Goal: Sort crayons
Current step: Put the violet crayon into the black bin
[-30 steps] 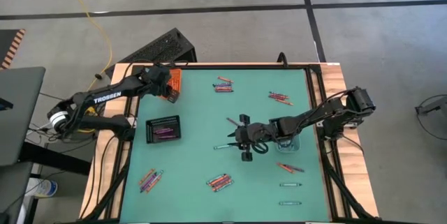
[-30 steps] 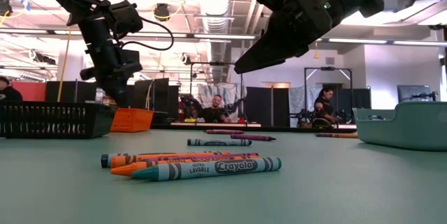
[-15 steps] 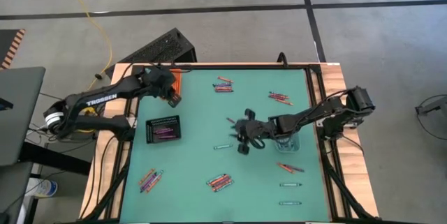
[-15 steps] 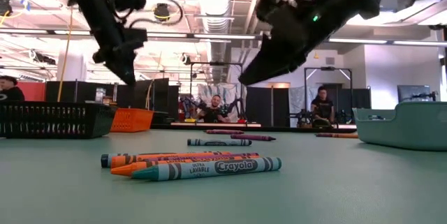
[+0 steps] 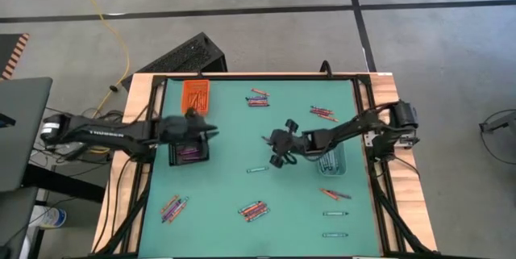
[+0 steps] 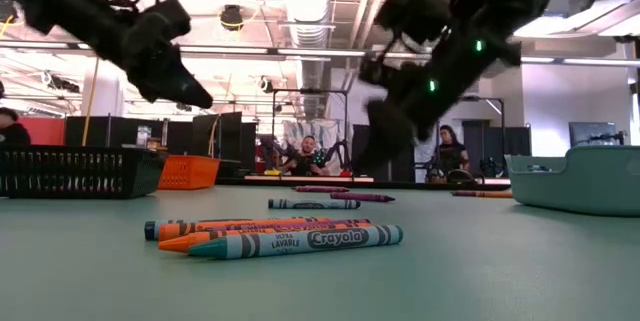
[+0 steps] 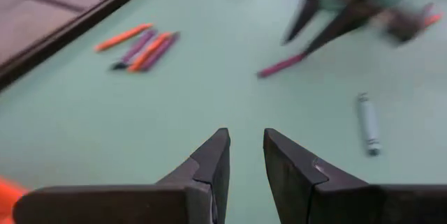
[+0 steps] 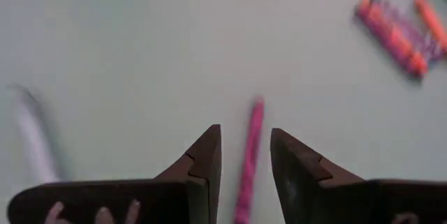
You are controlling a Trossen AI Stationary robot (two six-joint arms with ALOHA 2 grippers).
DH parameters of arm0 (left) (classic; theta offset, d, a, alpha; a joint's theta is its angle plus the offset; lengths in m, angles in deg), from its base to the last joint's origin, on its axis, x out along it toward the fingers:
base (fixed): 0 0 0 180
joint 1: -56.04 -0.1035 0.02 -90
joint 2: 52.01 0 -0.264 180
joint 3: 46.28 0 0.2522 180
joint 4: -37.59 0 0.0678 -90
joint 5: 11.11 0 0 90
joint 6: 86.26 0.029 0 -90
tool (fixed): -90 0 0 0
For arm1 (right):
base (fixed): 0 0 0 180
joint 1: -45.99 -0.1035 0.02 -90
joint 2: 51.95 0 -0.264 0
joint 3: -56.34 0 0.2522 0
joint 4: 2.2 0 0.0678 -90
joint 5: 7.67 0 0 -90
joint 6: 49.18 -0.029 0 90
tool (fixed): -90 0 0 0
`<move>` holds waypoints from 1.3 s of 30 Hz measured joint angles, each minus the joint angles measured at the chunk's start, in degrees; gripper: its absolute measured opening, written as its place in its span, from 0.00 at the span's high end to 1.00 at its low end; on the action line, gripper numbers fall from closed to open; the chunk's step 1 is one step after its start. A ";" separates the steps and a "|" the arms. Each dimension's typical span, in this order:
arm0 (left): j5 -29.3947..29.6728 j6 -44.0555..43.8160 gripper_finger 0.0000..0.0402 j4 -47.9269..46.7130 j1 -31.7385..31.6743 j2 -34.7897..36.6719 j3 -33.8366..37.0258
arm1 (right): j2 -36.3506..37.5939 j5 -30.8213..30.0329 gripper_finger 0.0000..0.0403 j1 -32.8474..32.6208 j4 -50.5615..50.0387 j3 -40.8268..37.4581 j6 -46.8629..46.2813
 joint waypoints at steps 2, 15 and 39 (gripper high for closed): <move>0.37 -0.89 0.81 5.46 2.62 -0.13 2.45 | -2.04 -1.47 0.71 0.54 0.22 0.40 -1.28; 7.89 -4.96 0.81 16.48 10.21 -1.31 10.64 | -4.80 -1.98 0.71 0.88 1.12 1.58 -2.29; 10.84 -8.09 0.81 16.62 14.36 -1.29 10.64 | -3.89 2.01 0.98 -0.31 -5.17 0.44 -2.50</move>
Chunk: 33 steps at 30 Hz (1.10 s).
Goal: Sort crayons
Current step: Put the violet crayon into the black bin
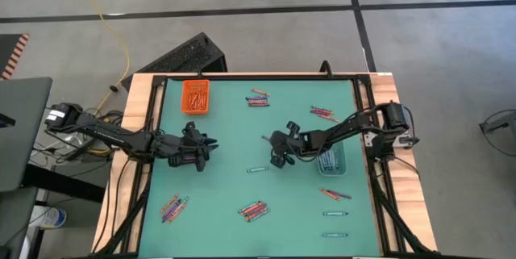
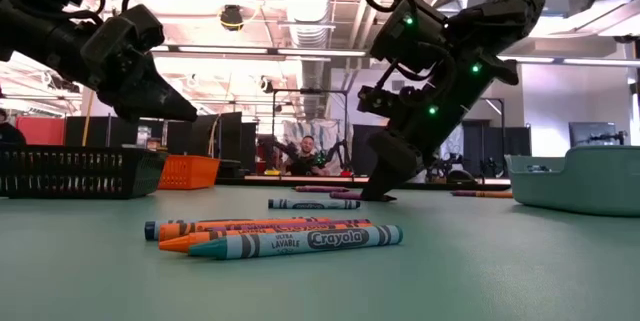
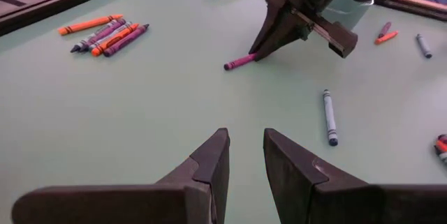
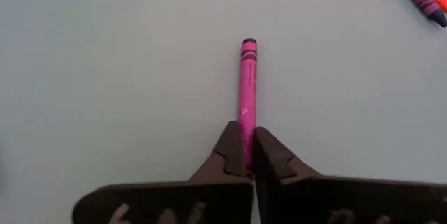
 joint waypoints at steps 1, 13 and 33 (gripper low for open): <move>0.01 -0.24 0.81 0.37 0.14 0.00 0.00 | 0.52 0.46 0.98 -0.22 -0.27 -0.06 0.31; -0.04 3.28 0.81 17.35 5.56 -8.70 0.00 | 10.10 2.63 0.99 -7.78 12.56 -0.18 9.57; -20.98 29.77 0.81 68.21 8.82 -46.94 -12.40 | 10.51 16.65 1.00 -13.68 41.77 -0.14 22.46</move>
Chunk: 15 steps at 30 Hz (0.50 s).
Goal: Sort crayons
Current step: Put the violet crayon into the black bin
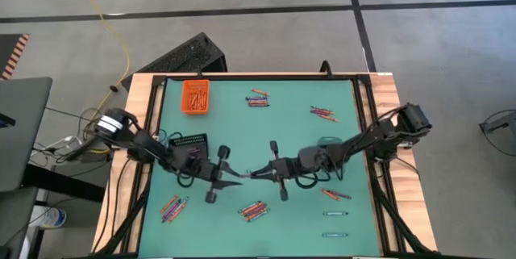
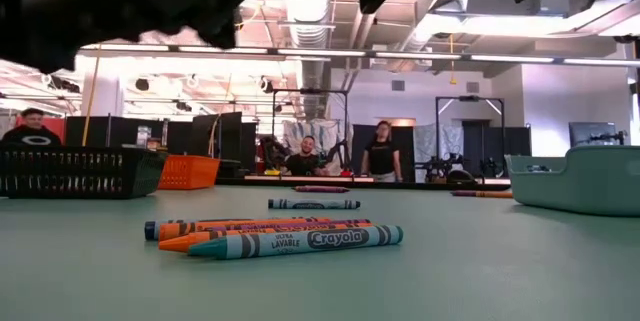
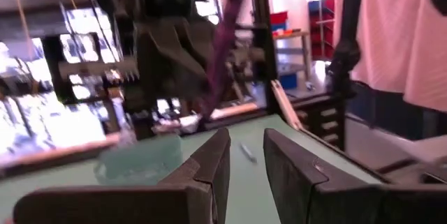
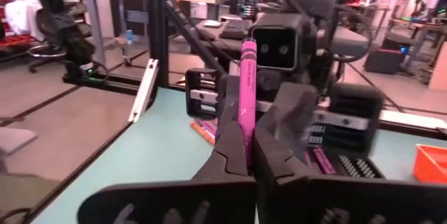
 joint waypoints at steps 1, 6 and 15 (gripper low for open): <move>0.39 1.15 0.81 -0.05 0.00 -0.56 -1.39 | -0.01 0.09 1.00 -0.02 -0.06 0.00 0.07; 3.81 6.60 0.81 -0.78 0.04 -1.17 -5.46 | 0.11 1.68 1.00 -0.02 -0.61 0.02 0.08; 5.60 9.24 0.81 -2.80 0.48 1.15 -4.58 | -0.03 2.09 1.00 0.18 -1.76 0.09 0.59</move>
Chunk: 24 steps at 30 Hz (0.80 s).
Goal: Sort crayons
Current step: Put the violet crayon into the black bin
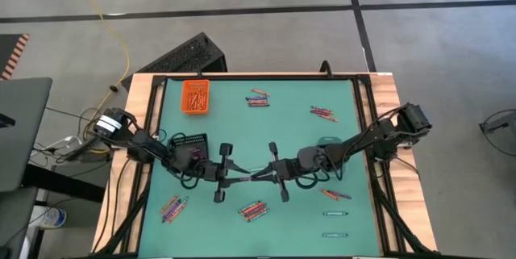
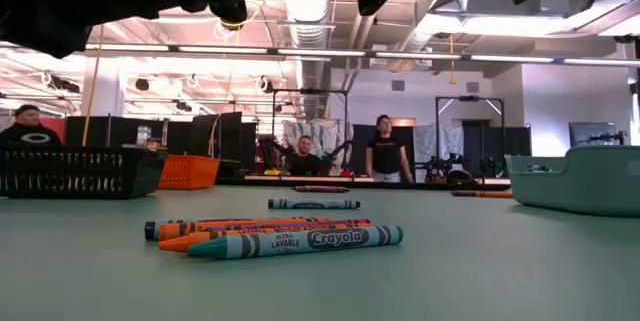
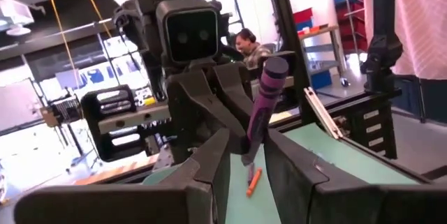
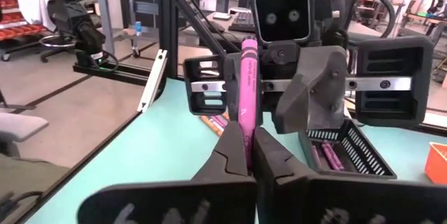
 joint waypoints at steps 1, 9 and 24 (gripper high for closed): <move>0.00 0.39 0.81 0.34 0.25 0.00 0.02 | 0.00 0.04 1.00 0.06 0.09 0.00 -0.01; 0.17 3.05 0.81 1.01 2.21 0.00 -0.05 | 0.00 0.04 1.00 0.14 0.12 0.00 0.48; 0.42 1.33 0.84 3.02 2.40 0.00 -0.37 | 0.00 0.04 1.00 0.45 -0.19 0.00 0.95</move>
